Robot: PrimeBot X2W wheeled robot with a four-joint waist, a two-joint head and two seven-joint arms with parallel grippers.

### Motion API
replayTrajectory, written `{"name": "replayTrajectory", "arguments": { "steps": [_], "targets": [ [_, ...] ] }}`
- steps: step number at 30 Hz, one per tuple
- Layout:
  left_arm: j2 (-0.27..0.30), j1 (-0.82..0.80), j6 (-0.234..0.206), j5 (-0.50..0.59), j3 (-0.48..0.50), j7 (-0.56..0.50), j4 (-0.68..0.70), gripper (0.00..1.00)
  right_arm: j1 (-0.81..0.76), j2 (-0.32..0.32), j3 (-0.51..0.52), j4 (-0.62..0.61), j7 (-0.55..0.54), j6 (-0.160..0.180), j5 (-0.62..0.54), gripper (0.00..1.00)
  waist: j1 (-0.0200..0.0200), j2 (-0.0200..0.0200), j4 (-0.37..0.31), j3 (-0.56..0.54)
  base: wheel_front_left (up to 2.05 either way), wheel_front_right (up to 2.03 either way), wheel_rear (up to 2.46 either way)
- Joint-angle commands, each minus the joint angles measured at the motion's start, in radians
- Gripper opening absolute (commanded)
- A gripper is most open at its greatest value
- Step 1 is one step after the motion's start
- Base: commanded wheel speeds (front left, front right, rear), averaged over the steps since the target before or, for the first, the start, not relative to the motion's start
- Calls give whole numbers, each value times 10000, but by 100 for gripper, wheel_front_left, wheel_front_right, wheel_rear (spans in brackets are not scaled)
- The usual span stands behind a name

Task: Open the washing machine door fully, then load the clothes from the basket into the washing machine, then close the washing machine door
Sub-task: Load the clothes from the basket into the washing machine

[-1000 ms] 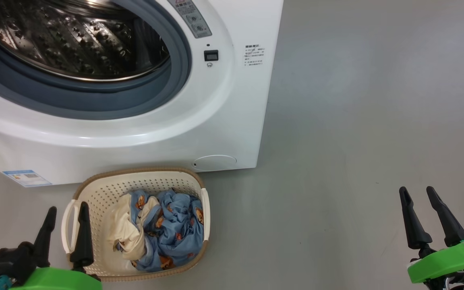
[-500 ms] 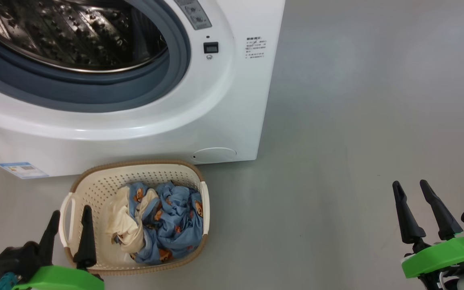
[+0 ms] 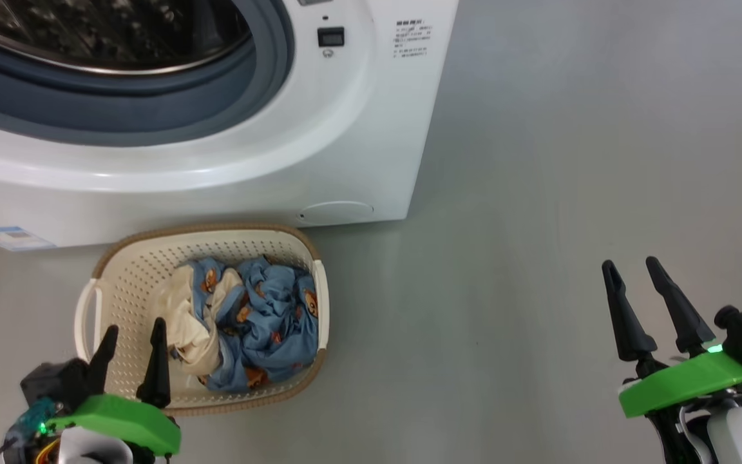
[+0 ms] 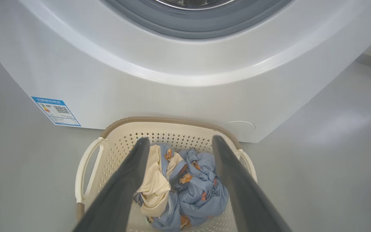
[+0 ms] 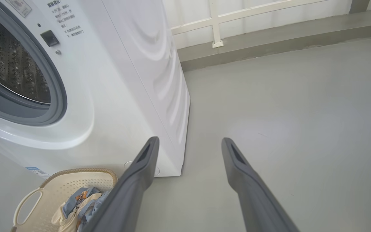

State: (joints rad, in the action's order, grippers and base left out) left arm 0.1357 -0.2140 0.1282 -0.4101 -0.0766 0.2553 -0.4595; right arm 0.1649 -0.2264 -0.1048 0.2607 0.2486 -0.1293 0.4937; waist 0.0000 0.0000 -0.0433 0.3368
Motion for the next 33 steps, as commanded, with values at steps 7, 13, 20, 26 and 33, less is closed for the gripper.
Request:
{"name": "replayTrajectory", "arguments": {
  "steps": [7, 13, 20, 26, 33],
  "targets": [
    [606, -1292, 25, -252, -325, 65, -1211, 100, 608, -20, -461, -310, 132, -14, -140, 100, 0, 0, -130, 1033, 0, 0, 0],
    [876, -2272, 25, -478, -779, 65, -2532, 100, 1052, 44, -743, -327, 132, -14, -179, 100, 0, 0, -254, 1601, 0, 0, 0],
    [1130, -3266, 25, -822, -1508, 65, -4134, 100, 1424, 83, -1029, -381, 132, -14, -214, 100, 0, 0, -411, 2120, 0, 0, 0],
    [1306, -4027, 25, -1324, -2196, 65, -5288, 100, 1667, 117, -1326, -419, 132, -14, -232, 100, 0, 0, -579, 2587, 0, 0, 0],
    [1684, -4989, 25, -1925, -2906, 65, -6295, 100, 1978, 141, -1563, -547, 132, -14, -273, 100, 0, 0, -772, 3406, 0, 0, 0]
  ]
}}
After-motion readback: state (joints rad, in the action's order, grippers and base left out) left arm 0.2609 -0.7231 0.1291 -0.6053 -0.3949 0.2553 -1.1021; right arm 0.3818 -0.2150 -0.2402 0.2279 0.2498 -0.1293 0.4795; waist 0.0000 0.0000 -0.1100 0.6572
